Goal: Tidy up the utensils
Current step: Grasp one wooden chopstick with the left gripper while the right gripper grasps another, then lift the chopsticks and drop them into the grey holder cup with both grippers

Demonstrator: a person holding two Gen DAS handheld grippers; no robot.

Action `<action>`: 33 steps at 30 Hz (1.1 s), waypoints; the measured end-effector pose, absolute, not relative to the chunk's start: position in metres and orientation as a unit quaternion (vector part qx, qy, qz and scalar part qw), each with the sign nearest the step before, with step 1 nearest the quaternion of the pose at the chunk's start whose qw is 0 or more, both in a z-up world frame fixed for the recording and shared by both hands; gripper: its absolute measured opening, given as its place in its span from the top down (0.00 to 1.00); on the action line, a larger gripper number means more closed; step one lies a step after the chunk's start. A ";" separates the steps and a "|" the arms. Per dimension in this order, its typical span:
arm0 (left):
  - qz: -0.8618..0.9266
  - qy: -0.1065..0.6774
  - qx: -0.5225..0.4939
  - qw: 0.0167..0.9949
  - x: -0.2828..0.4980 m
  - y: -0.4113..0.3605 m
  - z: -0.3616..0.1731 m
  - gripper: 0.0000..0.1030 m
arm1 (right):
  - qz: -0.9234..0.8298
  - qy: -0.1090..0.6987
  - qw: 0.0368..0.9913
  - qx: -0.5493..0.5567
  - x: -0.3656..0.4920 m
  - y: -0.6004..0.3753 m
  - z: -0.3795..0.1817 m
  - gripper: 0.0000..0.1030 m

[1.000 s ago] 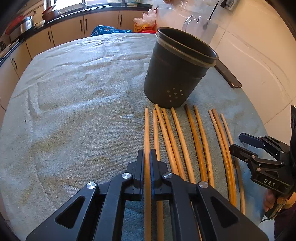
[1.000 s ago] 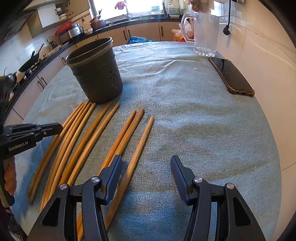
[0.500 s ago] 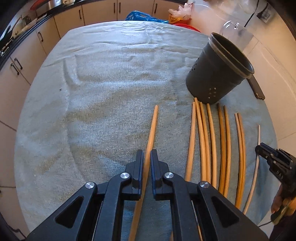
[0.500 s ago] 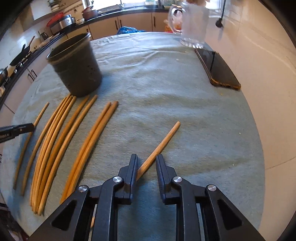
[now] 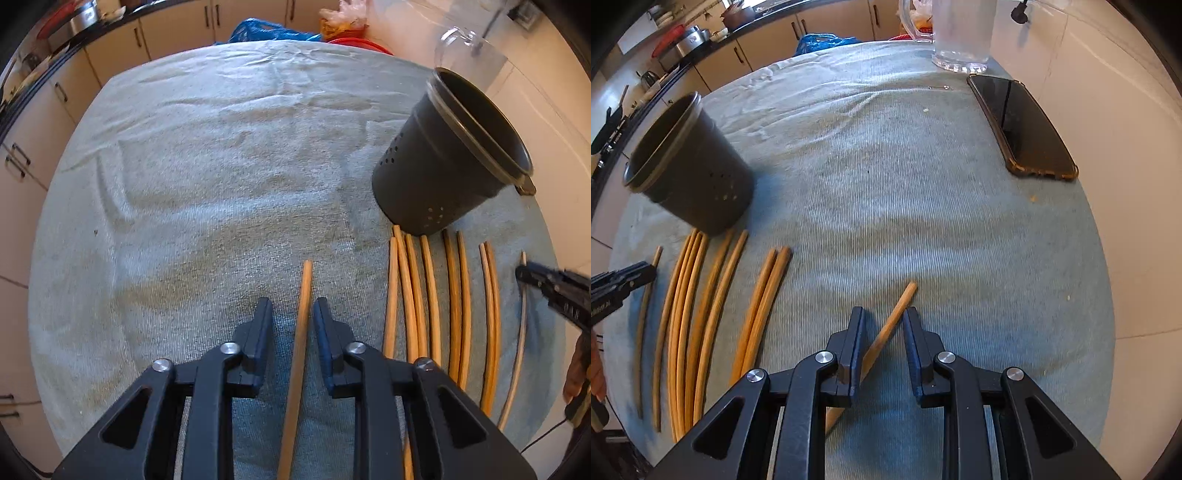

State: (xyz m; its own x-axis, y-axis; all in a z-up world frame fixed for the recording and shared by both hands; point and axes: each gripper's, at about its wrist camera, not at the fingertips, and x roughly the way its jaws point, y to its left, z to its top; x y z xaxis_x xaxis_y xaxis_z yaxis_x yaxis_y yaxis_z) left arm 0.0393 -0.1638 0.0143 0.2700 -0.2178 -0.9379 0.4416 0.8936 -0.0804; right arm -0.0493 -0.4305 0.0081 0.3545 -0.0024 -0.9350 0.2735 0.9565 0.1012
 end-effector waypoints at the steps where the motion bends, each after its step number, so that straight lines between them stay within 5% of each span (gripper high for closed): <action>1: -0.209 0.564 0.100 0.793 0.037 -0.162 0.015 0.95 | -0.086 0.559 0.817 0.114 -0.048 -0.429 0.008 0.88; 3: -0.209 0.547 0.092 0.806 0.029 -0.155 0.022 0.95 | -0.079 0.549 0.822 0.128 -0.053 -0.433 0.008 0.94; 15: -0.235 0.379 0.037 0.894 -0.071 -0.108 0.139 0.95 | -0.037 0.381 0.914 0.133 -0.141 -0.404 0.106 0.94; 33: -0.259 0.226 0.020 0.939 -0.198 -0.080 0.220 0.95 | -0.014 0.241 0.962 0.125 -0.237 -0.380 0.181 0.94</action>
